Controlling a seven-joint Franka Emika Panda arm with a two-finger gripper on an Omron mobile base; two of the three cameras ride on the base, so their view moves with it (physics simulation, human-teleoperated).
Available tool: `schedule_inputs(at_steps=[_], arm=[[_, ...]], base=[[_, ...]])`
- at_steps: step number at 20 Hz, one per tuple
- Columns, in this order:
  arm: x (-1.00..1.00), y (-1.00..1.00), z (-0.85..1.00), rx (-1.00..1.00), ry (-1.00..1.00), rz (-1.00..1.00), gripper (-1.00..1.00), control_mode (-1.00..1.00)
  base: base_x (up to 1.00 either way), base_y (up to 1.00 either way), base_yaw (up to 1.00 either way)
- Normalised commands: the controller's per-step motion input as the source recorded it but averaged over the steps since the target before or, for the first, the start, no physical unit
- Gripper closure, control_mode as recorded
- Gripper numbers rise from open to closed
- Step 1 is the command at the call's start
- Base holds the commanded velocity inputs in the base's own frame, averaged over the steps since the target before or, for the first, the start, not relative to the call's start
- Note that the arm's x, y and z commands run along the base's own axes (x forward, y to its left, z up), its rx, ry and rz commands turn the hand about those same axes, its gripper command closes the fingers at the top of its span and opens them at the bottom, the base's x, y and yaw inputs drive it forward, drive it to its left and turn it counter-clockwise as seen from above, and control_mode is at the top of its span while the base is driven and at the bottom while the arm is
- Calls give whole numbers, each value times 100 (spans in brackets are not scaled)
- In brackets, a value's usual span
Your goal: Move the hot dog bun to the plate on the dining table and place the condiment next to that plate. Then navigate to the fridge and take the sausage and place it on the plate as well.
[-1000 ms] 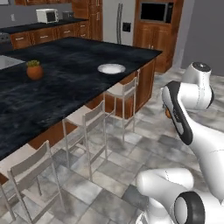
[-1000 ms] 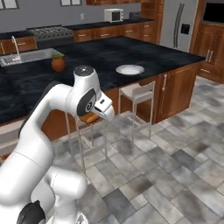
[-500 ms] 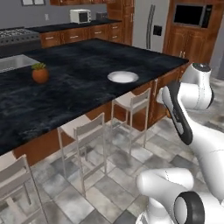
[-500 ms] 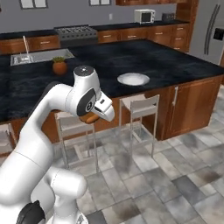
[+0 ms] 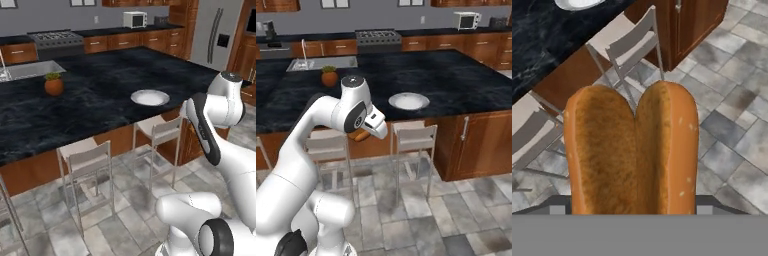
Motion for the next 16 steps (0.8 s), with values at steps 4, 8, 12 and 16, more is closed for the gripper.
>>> schedule_inputs(at_steps=[4, 8, 12, 16], arm=[[0, 0, 0, 0, 0, 0, 100, 100], [0, 0, 0, 0, 0, 0, 100, 100], [0, 0, 0, 0, 0, 0, 100, 100], [0, 0, 0, 0, 0, 0, 100, 100]], base=[[64, -70, 44], [63, -72, 45], [63, -55, 45], [68, -41, 43]])
